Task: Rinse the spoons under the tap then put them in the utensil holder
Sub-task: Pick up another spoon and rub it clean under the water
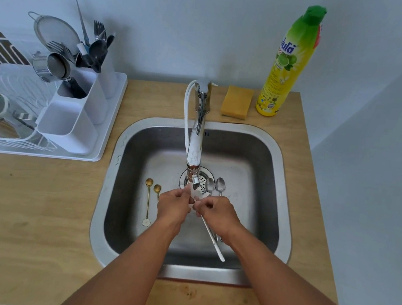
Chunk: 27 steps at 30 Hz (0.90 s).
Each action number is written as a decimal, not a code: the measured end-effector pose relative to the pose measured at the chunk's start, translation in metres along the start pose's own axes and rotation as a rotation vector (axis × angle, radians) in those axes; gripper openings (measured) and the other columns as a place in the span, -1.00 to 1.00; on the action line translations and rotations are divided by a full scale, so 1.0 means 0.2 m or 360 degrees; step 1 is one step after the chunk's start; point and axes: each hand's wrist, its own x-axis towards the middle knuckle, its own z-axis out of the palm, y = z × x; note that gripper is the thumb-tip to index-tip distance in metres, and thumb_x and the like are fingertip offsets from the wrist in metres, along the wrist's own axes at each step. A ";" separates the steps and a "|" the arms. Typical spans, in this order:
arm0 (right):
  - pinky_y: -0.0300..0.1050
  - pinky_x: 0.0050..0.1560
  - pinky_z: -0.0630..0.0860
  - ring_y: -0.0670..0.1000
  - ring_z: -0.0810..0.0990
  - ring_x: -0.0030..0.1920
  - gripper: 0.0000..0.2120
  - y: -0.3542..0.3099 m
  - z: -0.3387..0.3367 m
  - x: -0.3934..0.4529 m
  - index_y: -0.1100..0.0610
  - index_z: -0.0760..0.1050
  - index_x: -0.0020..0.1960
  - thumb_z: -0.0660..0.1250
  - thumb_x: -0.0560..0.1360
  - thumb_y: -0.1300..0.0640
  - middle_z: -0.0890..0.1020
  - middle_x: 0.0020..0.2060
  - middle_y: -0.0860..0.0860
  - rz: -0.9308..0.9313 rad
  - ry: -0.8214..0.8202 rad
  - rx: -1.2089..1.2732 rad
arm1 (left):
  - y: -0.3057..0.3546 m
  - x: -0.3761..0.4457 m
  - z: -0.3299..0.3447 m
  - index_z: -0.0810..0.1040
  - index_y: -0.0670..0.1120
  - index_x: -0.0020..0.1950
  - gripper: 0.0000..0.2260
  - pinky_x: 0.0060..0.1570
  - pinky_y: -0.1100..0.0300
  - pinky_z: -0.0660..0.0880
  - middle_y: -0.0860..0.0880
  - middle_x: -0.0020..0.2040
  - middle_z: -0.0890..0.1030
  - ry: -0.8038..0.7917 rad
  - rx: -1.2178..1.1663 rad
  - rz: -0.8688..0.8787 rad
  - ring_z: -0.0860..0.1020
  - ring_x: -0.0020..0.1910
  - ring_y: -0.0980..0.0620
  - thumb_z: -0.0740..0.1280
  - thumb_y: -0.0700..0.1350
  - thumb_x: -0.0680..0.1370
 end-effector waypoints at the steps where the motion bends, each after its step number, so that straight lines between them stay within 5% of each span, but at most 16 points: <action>1: -0.17 -0.09 0.56 -0.15 0.71 -0.12 -0.75 0.00 -0.01 0.00 0.03 0.70 -0.28 0.43 0.56 0.02 0.75 -0.27 -0.13 0.0005 0.0011 -0.0002 | -0.01 0.00 -0.01 0.72 -0.06 -0.17 -0.74 -0.55 0.26 0.34 0.02 -0.31 0.71 -0.0034 -0.0039 -0.0034 0.51 -0.44 0.11 0.37 -0.04 0.67; 7: -0.24 -0.24 0.50 -0.15 0.63 -0.32 -0.75 0.00 -0.03 -0.02 0.06 0.69 -0.26 0.41 0.56 0.02 0.71 -0.36 -0.12 -0.0012 0.0016 -0.0039 | -0.07 -0.01 -0.02 0.72 -0.02 0.09 -0.88 -0.55 0.29 0.37 -0.01 -0.20 0.70 -0.0271 -0.0277 -0.0291 0.48 -0.35 0.13 0.53 -0.09 0.57; 13: -0.17 -0.25 0.50 -0.16 0.53 -0.39 -0.74 0.03 -0.02 -0.04 0.11 0.67 -0.25 0.39 0.56 0.03 0.70 -0.34 -0.01 -0.0078 -0.0016 -0.0153 | -0.04 -0.03 0.02 0.74 -0.08 -0.06 -0.74 -0.53 0.24 0.36 0.02 -0.32 0.73 -0.0151 -0.0271 -0.0350 0.43 -0.44 0.12 0.62 0.09 0.45; 16: -0.20 -0.26 0.51 -0.16 0.56 -0.37 -0.75 0.02 0.00 -0.05 0.08 0.69 -0.22 0.38 0.59 0.04 0.72 -0.31 -0.02 -0.0072 0.0012 -0.0089 | -0.02 -0.03 0.05 0.71 -0.11 -0.11 -0.68 -0.60 0.26 0.30 0.06 -0.50 0.64 -0.0063 -0.0266 -0.0291 0.37 -0.61 0.15 0.58 0.15 0.47; 21: -0.28 -0.34 0.46 -0.17 0.54 -0.39 -0.76 0.00 0.01 -0.06 0.12 0.69 -0.21 0.38 0.57 0.07 0.69 -0.38 -0.07 -0.0037 -0.0011 -0.0017 | 0.00 -0.03 0.03 0.63 -0.17 -0.25 -0.49 -0.55 0.24 0.31 -0.10 -0.38 0.63 0.0139 -0.0171 -0.0264 0.39 -0.54 0.02 0.30 0.23 0.65; 24: -0.37 -0.49 0.37 -0.25 0.47 -0.50 -0.77 -0.01 0.02 -0.07 0.15 0.68 -0.23 0.39 0.56 0.09 0.62 -0.44 -0.25 -0.0025 0.0019 0.0004 | 0.00 -0.02 -0.01 0.63 -0.17 -0.20 -0.49 -0.54 0.25 0.32 -0.07 -0.40 0.60 0.0001 -0.0235 -0.0322 0.40 -0.51 0.05 0.26 0.23 0.68; 27: -0.39 -0.52 0.34 -0.24 0.45 -0.53 -0.76 -0.01 0.02 -0.07 0.13 0.68 -0.25 0.39 0.55 0.08 0.63 -0.42 -0.22 -0.0015 0.0046 0.0031 | -0.03 -0.03 -0.06 0.64 -0.10 -0.12 -0.62 -0.51 0.26 0.37 0.03 -0.41 0.57 -0.0260 -0.0342 -0.0383 0.45 -0.47 0.13 0.26 0.13 0.71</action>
